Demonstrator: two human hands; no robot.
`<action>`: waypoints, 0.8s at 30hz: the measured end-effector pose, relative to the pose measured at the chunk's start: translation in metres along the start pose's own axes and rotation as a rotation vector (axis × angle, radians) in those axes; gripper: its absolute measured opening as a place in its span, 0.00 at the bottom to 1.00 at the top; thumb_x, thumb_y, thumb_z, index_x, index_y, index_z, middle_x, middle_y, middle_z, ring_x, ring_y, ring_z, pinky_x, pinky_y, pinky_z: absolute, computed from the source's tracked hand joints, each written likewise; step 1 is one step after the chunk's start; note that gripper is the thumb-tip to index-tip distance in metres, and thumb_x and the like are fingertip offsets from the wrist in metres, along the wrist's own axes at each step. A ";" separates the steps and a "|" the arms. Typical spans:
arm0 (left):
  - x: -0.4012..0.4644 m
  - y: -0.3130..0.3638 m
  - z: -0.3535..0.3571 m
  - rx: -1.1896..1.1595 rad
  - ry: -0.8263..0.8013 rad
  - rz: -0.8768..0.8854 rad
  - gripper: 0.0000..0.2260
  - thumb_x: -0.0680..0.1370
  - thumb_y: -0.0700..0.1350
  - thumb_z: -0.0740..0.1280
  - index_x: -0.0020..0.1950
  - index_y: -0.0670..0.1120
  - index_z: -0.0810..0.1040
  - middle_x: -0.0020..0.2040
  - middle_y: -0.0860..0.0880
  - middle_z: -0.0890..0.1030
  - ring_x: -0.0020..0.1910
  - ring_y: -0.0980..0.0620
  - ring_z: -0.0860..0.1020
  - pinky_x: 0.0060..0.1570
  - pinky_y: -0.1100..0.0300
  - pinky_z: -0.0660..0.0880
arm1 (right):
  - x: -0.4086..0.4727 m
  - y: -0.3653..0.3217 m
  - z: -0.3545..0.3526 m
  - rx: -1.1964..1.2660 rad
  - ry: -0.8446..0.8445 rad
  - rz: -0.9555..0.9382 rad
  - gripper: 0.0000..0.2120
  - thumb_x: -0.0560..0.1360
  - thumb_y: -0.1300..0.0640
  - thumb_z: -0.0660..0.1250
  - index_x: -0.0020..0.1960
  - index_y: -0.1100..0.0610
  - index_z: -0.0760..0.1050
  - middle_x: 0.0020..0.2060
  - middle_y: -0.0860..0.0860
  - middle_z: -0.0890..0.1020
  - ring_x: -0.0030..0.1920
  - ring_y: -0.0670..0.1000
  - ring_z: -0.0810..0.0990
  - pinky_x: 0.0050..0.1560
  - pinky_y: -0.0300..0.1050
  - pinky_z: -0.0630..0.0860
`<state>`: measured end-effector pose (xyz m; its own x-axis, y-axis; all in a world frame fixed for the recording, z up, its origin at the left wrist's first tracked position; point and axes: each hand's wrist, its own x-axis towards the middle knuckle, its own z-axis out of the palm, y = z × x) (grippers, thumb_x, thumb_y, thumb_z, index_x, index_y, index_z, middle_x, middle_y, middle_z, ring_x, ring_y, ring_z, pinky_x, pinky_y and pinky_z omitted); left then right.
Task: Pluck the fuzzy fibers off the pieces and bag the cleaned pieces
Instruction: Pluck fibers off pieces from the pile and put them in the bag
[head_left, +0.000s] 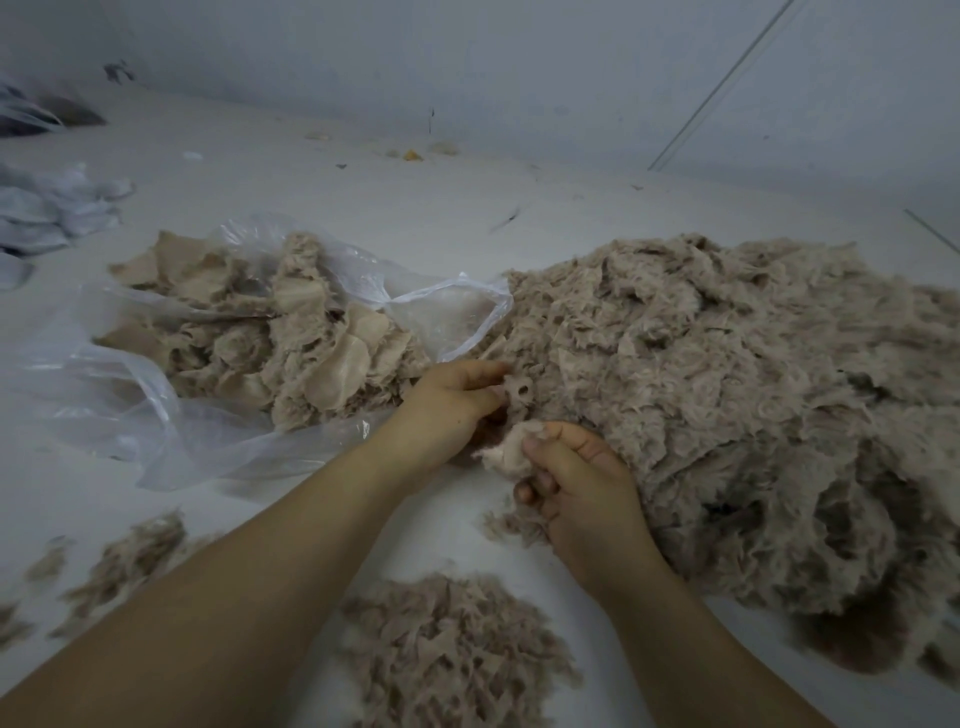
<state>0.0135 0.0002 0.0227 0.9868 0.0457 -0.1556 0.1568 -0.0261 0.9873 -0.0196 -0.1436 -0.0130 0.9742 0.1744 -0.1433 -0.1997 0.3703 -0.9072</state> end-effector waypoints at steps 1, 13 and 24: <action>-0.004 0.000 0.001 0.058 0.037 0.072 0.08 0.80 0.37 0.66 0.56 0.41 0.81 0.36 0.48 0.80 0.27 0.57 0.76 0.28 0.66 0.71 | 0.000 0.000 0.000 -0.010 -0.002 -0.001 0.07 0.79 0.65 0.65 0.45 0.61 0.80 0.25 0.49 0.68 0.27 0.45 0.67 0.30 0.39 0.73; -0.048 -0.005 -0.005 0.000 0.105 0.212 0.06 0.75 0.35 0.71 0.39 0.38 0.79 0.27 0.40 0.77 0.22 0.47 0.75 0.23 0.59 0.71 | 0.000 -0.001 0.001 -0.064 0.007 -0.023 0.13 0.78 0.65 0.65 0.38 0.53 0.80 0.27 0.48 0.73 0.29 0.45 0.73 0.32 0.40 0.74; -0.047 -0.012 -0.003 0.173 0.121 0.320 0.09 0.75 0.34 0.70 0.38 0.46 0.80 0.32 0.44 0.80 0.30 0.48 0.77 0.32 0.50 0.78 | 0.003 0.001 -0.005 -0.171 -0.107 -0.039 0.17 0.69 0.44 0.73 0.50 0.55 0.83 0.38 0.51 0.84 0.36 0.46 0.80 0.36 0.40 0.75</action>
<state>-0.0352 0.0012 0.0186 0.9767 0.1250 0.1746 -0.1434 -0.2257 0.9636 -0.0163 -0.1475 -0.0167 0.9623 0.2620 -0.0725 -0.1326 0.2195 -0.9666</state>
